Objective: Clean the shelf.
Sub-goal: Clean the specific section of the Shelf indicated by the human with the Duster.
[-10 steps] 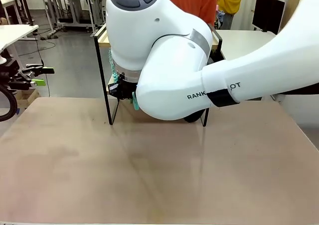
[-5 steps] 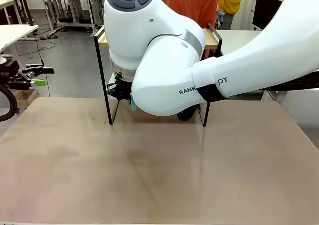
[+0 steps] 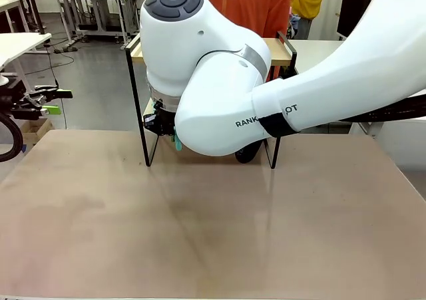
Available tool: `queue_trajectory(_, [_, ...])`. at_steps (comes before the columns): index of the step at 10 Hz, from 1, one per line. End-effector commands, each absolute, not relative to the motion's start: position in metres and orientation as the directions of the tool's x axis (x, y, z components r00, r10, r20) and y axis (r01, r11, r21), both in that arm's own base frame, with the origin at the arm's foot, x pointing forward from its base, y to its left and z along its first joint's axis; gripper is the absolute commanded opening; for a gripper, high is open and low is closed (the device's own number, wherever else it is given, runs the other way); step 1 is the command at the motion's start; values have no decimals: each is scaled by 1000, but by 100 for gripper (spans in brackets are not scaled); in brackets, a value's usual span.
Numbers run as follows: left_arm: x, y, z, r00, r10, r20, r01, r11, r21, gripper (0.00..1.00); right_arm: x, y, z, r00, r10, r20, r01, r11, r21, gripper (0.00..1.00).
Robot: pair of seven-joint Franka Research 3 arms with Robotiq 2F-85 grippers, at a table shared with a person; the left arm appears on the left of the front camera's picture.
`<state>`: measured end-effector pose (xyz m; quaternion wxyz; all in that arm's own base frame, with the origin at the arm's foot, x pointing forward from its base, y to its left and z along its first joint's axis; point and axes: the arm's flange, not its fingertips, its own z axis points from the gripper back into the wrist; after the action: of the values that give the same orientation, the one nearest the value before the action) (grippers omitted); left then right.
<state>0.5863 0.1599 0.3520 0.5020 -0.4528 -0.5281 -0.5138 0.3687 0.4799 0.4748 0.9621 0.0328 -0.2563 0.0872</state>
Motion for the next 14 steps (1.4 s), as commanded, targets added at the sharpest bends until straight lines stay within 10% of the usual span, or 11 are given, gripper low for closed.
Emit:
queue_trajectory(1, [586, 160, 354, -89, -39, 995, 994, 61, 91, 100, 368, 479, 476, 855, 150, 497, -180, 984, 14, 13])
queue_trajectory(14, [586, 160, 354, -89, -39, 995, 994, 61, 91, 100, 380, 341, 498, 895, 9, 446, 33, 996, -86, 13])
